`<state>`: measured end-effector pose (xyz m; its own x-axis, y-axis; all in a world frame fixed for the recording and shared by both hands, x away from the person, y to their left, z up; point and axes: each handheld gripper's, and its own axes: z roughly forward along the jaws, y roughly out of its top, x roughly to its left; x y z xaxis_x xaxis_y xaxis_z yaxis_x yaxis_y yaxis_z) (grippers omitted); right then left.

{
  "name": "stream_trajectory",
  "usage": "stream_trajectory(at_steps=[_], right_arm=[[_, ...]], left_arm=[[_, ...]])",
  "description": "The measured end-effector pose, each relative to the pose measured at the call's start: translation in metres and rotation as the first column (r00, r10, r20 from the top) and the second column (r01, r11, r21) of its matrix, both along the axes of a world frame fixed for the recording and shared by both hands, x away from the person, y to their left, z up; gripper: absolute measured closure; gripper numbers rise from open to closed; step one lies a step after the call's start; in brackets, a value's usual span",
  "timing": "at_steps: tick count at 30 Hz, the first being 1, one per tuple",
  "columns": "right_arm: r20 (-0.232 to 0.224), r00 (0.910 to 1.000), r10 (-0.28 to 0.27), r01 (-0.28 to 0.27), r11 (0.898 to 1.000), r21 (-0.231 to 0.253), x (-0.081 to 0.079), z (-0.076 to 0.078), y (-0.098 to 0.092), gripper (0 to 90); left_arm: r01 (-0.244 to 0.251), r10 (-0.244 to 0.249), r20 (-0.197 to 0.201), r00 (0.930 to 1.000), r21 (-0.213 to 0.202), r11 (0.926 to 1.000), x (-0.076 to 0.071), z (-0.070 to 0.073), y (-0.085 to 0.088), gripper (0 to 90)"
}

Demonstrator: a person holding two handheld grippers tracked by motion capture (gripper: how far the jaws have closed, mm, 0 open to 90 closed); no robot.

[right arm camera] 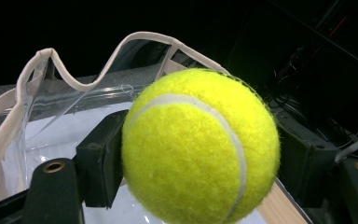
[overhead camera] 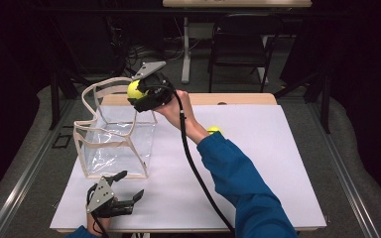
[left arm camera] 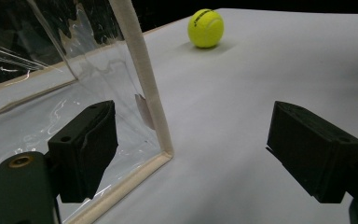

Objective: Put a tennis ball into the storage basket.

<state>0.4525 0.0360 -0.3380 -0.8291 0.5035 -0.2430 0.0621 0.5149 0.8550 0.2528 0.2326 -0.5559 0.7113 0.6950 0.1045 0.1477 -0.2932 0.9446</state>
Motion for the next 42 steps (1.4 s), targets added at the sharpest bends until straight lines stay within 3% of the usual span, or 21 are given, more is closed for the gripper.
stream_trajectory(at_steps=[42], right_arm=[[0.006, 0.9996, 0.028, -0.029, 0.998, 0.049, -0.001, -0.010, 0.030, 25.8]], left_arm=[[-0.003, 0.003, 0.000, 1.0000, -0.008, 1.0000, 0.000, 0.000, 0.000, 16.1]])
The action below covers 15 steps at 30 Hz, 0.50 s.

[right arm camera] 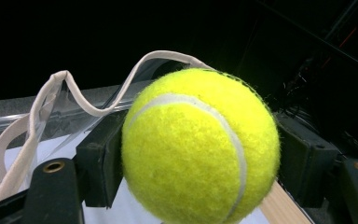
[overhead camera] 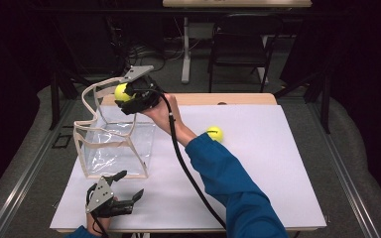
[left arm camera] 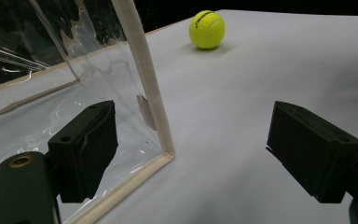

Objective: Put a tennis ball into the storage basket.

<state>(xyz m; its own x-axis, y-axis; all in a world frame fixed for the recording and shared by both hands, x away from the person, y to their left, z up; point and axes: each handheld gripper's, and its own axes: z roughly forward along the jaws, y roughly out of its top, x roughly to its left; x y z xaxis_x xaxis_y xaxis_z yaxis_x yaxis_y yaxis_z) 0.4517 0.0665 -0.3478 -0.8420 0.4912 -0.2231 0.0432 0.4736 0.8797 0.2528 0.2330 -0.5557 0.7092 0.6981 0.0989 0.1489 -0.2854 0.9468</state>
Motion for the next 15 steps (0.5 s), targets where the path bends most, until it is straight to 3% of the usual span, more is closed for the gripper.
stream_trajectory(at_steps=[15], right_arm=[[-0.011, 0.9998, 0.015, -0.016, 1.000, -0.023, -0.0020, -0.0038, 0.0096, 25.7]], left_arm=[[0.001, -0.001, 0.003, 1.0000, 0.001, 1.0000, 0.0000, 0.0001, -0.0001, 16.1]])
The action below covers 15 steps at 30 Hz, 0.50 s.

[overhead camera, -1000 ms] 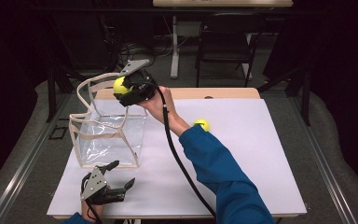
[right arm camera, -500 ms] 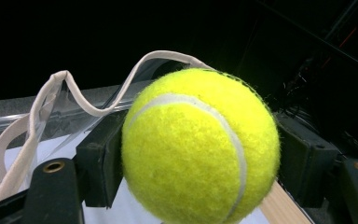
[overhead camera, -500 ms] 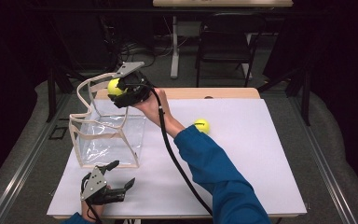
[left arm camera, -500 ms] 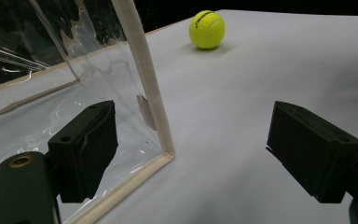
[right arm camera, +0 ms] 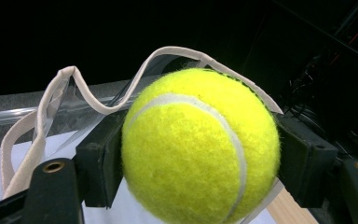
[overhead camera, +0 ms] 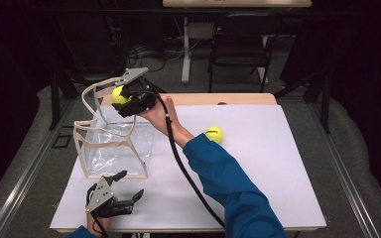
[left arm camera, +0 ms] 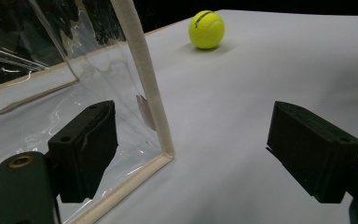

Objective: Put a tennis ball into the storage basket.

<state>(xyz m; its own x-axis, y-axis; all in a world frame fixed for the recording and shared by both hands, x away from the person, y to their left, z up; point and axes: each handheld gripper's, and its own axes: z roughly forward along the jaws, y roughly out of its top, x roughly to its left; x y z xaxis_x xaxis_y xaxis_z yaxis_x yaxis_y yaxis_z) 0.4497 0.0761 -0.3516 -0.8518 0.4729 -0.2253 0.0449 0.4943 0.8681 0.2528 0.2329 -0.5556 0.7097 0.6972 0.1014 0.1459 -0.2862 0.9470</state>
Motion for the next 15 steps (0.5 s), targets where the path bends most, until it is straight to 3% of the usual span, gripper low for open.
stream_trajectory(at_steps=[15], right_arm=[[-0.017, 0.9998, 0.008, -0.008, 1.000, -0.018, 0.0014, -0.0041, 0.0051, 25.6]], left_arm=[[0.000, 0.000, 0.000, 1.0000, -0.001, 1.0000, -0.0002, 0.0001, 0.0001, 16.1]])
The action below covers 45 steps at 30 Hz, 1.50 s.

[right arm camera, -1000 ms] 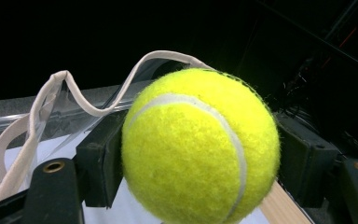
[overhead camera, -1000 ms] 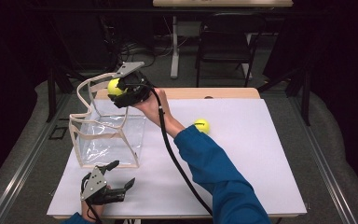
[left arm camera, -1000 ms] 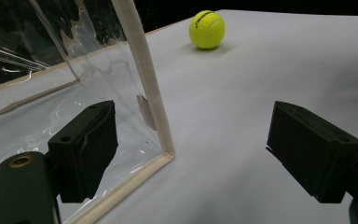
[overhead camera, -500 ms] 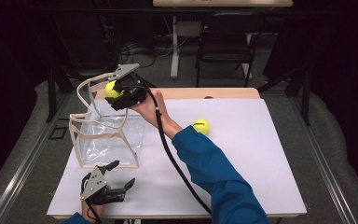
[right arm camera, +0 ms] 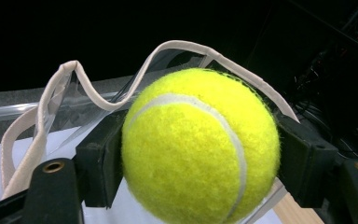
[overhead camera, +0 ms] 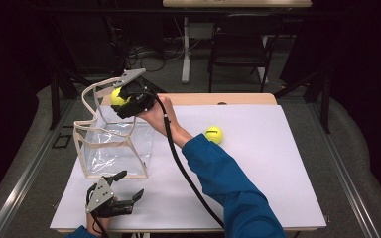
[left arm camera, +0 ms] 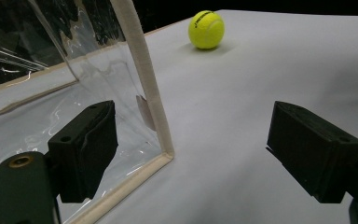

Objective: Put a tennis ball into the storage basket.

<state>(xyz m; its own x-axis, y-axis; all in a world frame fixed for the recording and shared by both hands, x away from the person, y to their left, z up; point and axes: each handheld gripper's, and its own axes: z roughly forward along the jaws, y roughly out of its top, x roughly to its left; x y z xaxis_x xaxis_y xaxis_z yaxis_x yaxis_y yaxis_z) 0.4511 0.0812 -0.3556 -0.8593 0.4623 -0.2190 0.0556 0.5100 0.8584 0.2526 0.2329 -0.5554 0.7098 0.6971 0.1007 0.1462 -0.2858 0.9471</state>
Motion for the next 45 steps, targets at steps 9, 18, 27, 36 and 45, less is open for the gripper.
stream_trajectory(at_steps=[9, 18, 27, 36, 45], right_arm=[[-0.007, 0.9999, 0.011, -0.012, 1.000, -0.020, -0.001, -0.003, 0.005, 25.6], [-0.024, 0.9995, 0.022, -0.023, 0.999, -0.040, -0.001, -0.004, 0.009, 25.5], [-0.051, 0.9981, 0.036, -0.039, 0.996, -0.076, -0.002, -0.004, 0.016, 25.3], [-0.094, 0.9949, 0.038, -0.050, 0.991, -0.127, 0.000, -0.007, 0.021, 25.0], [-0.130, 0.9907, 0.038, -0.059, 0.984, -0.166, 0.003, -0.012, 0.024, 16.1]], left_arm=[[-0.001, 0.001, -0.001, 1.0000, -0.002, 1.0000, 0.000, 0.000, 0.000, 16.1], [-0.001, 0.001, -0.001, 1.0000, -0.003, 1.0000, 0.000, 0.000, 0.000, 16.1], [0.000, 0.000, 0.002, 1.0000, -0.002, 1.0000, 0.000, 0.000, 0.000, 16.1], [0.001, -0.001, 0.001, 1.0000, -0.002, 1.0000, 0.000, 0.000, 0.000, 16.1], [0.005, -0.005, 0.000, 1.0000, -0.002, 1.0000, 0.000, 0.000, 0.000, 16.1]])
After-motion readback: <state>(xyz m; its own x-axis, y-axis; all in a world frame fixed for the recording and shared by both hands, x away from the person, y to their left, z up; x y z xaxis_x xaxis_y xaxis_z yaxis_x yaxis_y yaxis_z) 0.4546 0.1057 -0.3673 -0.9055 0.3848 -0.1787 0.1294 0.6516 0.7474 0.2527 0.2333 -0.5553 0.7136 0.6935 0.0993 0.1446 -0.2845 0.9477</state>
